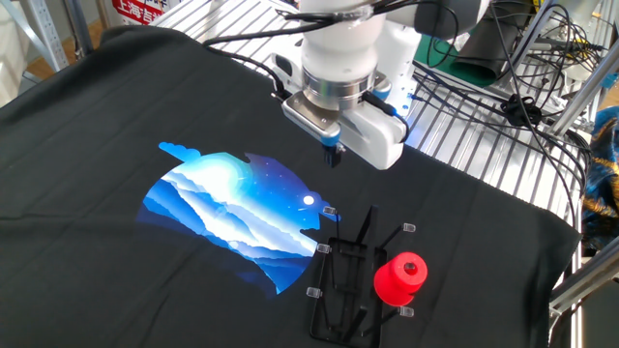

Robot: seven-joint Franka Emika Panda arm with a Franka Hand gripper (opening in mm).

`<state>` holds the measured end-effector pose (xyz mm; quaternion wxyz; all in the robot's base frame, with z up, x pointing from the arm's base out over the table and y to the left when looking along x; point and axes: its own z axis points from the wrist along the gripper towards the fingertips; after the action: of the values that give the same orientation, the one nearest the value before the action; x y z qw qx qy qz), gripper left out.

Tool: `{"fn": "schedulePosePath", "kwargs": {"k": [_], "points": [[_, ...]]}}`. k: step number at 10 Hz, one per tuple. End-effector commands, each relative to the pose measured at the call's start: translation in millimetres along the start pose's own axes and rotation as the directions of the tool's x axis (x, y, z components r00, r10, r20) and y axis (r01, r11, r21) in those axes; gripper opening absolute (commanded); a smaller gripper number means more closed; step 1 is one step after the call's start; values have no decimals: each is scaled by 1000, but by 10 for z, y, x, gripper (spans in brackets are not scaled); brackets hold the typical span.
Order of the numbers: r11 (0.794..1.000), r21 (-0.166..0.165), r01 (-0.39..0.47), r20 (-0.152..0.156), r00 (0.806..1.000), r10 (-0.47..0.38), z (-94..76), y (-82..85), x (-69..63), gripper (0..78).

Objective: Take the cup off the cup rack

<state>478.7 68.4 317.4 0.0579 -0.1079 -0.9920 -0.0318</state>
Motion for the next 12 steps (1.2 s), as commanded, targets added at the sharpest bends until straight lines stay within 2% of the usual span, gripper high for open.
{"fn": "schedulePosePath", "kwargs": {"k": [1,3,4,5,10,12], "points": [[1000,-3,17,3,1000,-17,-11,4,-2,0],[1000,5,2,5,1000,-2,-30,116,68,0],[999,23,-22,6,1000,22,-90,304,119,0],[999,25,-35,9,999,35,-106,426,143,0],[993,1,-117,25,993,117,-23,899,258,0],[986,-16,-166,55,985,167,89,1115,262,0]]}}
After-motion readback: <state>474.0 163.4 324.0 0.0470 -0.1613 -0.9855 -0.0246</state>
